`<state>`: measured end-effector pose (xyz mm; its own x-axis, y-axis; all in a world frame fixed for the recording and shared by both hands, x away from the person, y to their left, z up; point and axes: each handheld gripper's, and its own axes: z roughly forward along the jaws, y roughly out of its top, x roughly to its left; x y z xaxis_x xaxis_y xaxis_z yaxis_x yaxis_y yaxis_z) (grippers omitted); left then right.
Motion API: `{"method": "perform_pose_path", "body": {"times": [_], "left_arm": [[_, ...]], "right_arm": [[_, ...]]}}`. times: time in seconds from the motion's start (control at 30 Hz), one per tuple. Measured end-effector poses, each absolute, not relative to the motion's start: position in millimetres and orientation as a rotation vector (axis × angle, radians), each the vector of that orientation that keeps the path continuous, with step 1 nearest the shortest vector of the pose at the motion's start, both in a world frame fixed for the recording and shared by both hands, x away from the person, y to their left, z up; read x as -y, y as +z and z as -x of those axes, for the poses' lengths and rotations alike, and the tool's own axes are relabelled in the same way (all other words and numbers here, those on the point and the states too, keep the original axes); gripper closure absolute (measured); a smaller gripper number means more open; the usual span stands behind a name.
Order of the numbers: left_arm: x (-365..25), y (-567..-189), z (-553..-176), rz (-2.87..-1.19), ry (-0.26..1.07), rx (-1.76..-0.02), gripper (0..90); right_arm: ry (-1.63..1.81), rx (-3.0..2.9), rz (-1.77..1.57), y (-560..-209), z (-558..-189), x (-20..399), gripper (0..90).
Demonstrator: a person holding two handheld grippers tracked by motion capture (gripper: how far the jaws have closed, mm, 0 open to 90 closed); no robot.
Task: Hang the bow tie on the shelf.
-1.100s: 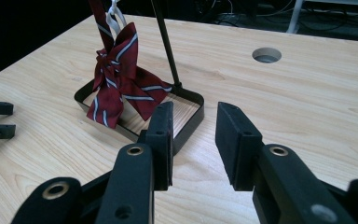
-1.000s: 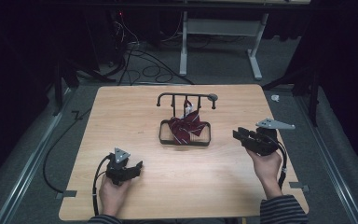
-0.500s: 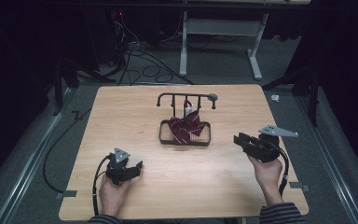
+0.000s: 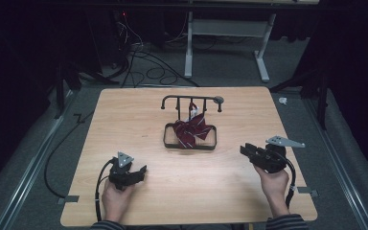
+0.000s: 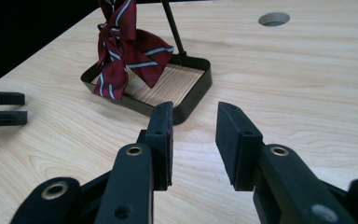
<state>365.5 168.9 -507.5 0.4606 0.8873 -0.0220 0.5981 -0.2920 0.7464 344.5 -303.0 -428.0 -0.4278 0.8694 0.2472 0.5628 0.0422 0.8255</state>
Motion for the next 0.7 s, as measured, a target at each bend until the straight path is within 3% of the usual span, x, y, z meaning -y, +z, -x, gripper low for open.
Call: {"method": "perform_pose_path", "body": {"times": [0.7], "left_arm": [[-169,-507,-366,-2.009,0.525,-1.234,30.8]], "right_arm": [[1.288,-2.043,-1.509,-459,-342,298,68.3]]}}
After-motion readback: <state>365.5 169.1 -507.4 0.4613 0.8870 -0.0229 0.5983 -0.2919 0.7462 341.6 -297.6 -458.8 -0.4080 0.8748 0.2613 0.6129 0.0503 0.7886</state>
